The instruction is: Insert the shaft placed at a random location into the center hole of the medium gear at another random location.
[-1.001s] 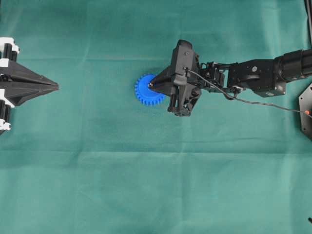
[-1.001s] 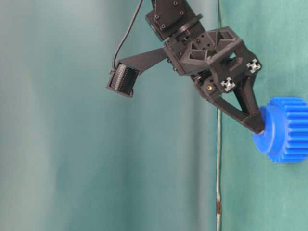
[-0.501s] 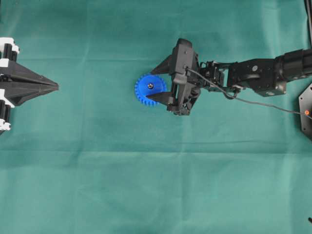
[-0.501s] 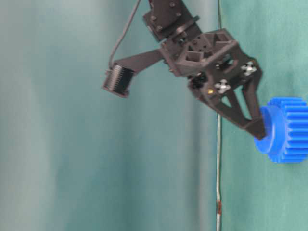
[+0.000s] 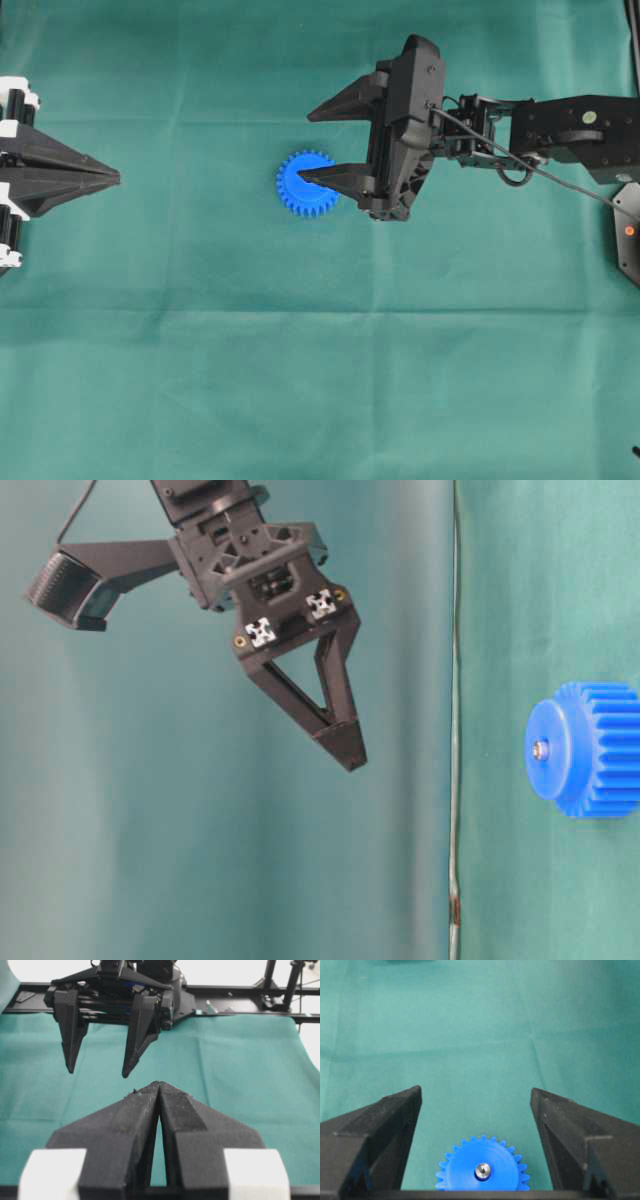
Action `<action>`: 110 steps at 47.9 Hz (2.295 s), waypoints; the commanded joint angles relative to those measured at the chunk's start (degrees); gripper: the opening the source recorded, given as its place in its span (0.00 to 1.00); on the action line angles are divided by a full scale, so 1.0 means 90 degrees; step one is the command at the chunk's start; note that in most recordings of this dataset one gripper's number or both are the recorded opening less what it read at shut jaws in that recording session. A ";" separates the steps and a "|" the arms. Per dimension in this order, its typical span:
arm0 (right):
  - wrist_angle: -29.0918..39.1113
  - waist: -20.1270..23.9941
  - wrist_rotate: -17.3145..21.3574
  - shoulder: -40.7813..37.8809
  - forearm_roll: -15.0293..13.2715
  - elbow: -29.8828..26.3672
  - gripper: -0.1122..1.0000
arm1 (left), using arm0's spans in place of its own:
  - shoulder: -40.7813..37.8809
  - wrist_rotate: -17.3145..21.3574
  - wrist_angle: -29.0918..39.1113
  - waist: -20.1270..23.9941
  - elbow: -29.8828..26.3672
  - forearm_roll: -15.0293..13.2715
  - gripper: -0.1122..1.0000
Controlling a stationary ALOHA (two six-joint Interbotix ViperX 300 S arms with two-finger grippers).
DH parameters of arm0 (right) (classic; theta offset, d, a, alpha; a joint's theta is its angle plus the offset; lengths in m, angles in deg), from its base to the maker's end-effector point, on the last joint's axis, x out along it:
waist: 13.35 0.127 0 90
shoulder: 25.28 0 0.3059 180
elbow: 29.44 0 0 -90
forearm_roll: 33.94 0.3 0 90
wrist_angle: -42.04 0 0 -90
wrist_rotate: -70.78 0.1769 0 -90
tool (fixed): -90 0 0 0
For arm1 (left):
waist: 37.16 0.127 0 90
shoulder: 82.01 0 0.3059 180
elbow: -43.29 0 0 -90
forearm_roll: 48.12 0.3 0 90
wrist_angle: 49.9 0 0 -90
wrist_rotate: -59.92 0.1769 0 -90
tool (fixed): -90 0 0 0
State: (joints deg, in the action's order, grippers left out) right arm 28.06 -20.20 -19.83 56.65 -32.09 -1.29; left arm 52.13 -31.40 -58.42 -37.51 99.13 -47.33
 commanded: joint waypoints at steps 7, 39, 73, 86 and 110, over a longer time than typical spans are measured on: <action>0.0049 -0.0010 0.0029 0.0420 0.0000 0.0059 0.89 | -0.0010 -0.0010 -0.0029 0.0020 -0.0117 0.0010 0.10; 0.0586 0.0000 0.0088 0.3359 0.0029 0.1719 0.88 | 0.0010 -0.0010 -0.0039 0.0020 -0.0117 0.0010 0.10; 0.1377 -0.0010 0.0088 0.5107 0.0029 0.2471 0.88 | 0.0010 0.0000 0.0039 0.0020 -0.0117 0.0010 0.10; 0.1377 -0.0010 0.0088 0.5107 0.0029 0.2480 0.88 | 0.0020 0.0000 0.0049 0.0020 -0.0107 0.0010 0.10; 0.1348 -0.0010 0.0088 0.5107 0.0020 0.2480 0.88 | 0.0020 0.0000 0.0049 0.0020 -0.0107 0.0010 0.10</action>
State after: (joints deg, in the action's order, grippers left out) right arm 40.46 -20.29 -19.92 102.80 -31.92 21.83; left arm 52.48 -31.40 -57.54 -37.43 99.13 -47.33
